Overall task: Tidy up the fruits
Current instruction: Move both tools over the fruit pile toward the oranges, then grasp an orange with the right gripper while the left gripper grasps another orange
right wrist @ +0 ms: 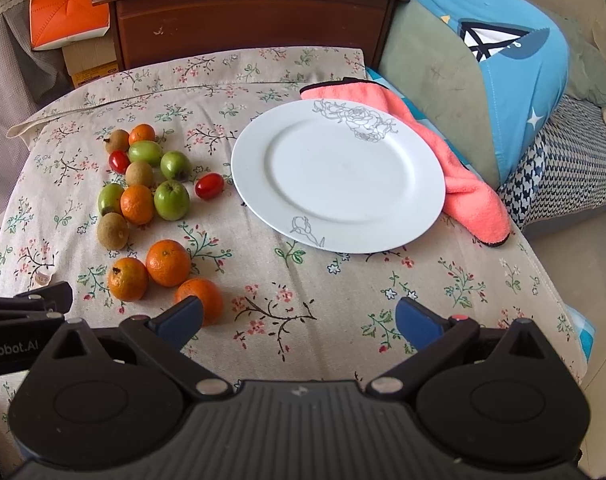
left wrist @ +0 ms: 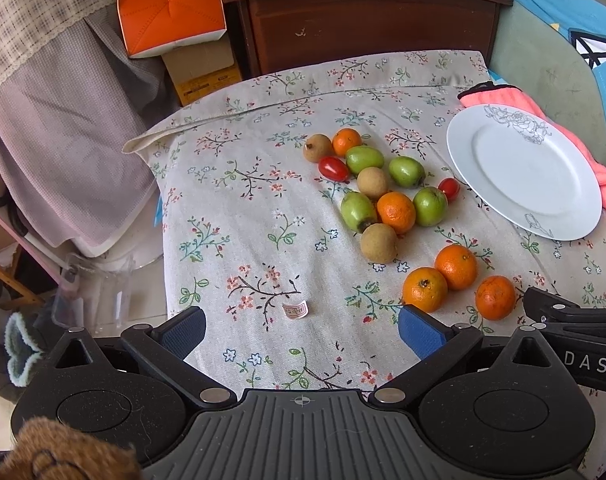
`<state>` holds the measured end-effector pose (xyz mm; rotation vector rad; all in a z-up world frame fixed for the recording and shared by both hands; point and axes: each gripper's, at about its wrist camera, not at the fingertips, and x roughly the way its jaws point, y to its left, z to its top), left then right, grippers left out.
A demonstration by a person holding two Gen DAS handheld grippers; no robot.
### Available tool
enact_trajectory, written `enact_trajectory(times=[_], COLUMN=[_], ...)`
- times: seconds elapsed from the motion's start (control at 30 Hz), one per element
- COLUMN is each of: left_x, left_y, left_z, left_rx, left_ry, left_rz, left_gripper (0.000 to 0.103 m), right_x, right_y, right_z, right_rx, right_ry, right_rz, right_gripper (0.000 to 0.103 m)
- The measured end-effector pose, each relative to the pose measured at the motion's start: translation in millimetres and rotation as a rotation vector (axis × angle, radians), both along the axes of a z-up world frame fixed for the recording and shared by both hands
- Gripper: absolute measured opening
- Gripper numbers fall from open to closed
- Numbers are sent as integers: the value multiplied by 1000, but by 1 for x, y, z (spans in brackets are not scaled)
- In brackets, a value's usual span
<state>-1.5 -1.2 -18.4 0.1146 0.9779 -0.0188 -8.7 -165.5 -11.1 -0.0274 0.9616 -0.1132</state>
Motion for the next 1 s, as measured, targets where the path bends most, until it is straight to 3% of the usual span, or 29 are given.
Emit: enact_trajectory(times=[0.2,0.4,0.63,1.0], left_x=[1,4,5,2], left_y=[8,28,44,40], left_z=[4,14,13,10], left_rx=[-27,-39,-98,-103], left_ry=[-26,-79,-68,-74], left_rz=[12,58,108,78], left_gripper=[103,103,101,100], right_x=[-4,-16,-23,-11], right_y=[-6,-23,-30,2], right_z=[3,13,5,-19], right_rx=[40,98,183,257], right_ry=[-23,-113,-131,-109], right_rz=[34,87,160,284], right_gripper=[101,97,83,54])
